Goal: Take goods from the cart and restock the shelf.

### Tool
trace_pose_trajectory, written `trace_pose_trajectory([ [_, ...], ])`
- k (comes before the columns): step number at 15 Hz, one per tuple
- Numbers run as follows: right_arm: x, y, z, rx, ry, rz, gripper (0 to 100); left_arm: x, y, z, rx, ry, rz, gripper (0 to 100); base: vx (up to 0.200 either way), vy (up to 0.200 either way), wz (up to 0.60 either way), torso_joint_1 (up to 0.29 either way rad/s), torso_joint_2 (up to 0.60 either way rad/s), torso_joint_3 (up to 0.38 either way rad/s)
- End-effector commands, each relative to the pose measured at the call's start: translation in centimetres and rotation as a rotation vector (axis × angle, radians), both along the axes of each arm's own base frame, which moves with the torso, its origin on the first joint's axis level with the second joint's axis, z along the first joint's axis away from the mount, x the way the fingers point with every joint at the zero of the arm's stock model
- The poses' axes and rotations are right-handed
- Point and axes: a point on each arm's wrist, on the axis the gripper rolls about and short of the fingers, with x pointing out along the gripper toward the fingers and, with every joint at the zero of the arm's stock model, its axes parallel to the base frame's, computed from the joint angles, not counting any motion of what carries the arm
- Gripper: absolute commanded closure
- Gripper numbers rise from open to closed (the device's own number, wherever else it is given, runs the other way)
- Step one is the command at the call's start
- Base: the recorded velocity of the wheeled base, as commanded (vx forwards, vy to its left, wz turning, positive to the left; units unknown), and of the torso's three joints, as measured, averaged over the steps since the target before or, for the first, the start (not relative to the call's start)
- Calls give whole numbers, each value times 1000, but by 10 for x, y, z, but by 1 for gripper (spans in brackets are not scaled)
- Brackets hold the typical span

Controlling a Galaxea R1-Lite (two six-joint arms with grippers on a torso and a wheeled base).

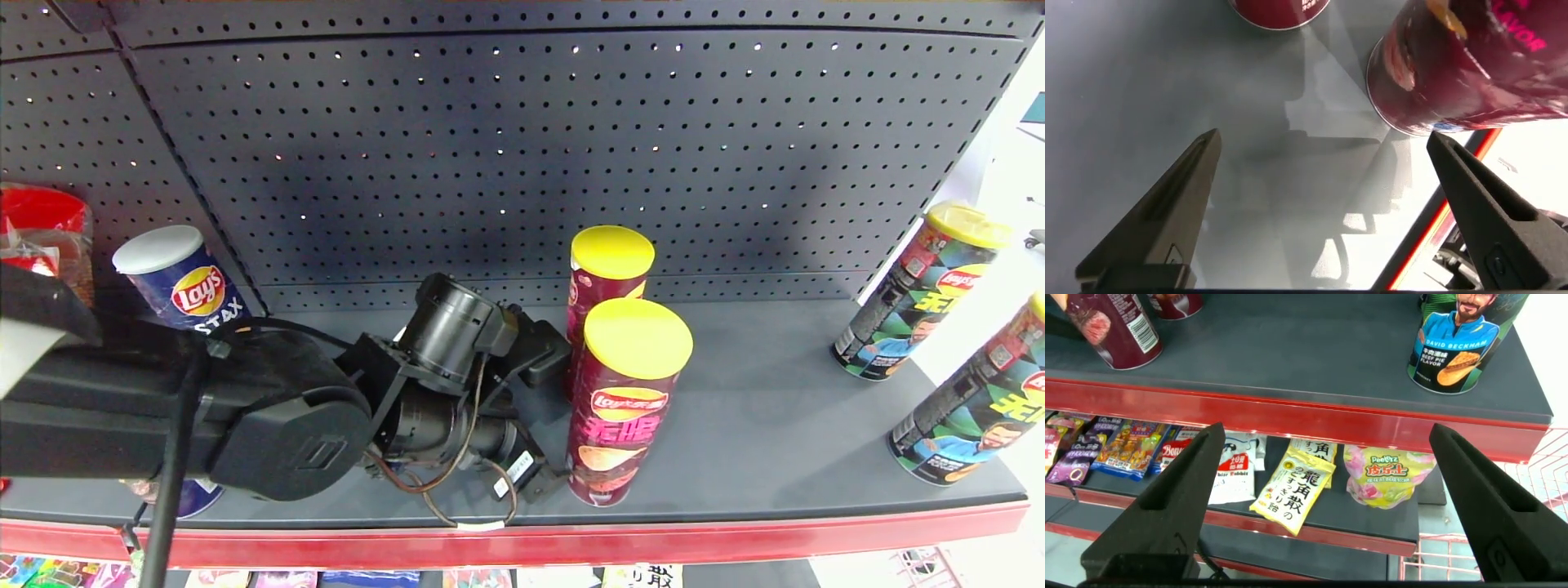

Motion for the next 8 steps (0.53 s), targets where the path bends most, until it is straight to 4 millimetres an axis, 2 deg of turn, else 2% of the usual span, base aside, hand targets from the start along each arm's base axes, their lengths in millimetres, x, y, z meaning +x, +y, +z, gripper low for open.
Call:
trace_pose_trajectory([
  [1, 0, 0, 0, 0, 2, 0, 0, -2, 2, 0, 1, 1, -1, 0, 0, 0, 0, 0, 0, 0],
  [2, 0, 0, 0, 0, 1, 0, 0, -2, 2, 0, 2, 3, -1, 0, 0, 0, 0, 0, 0, 0],
  [4, 0, 0, 0, 0, 1, 0, 0, -13, 15, 4, 6, 5, 6, 0, 0, 0, 0, 0, 0, 0],
  [8, 0, 0, 0, 0, 1, 0, 0, -39, 66, 30, -37, -49, 90, 0, 0, 0, 0, 0, 0, 0],
])
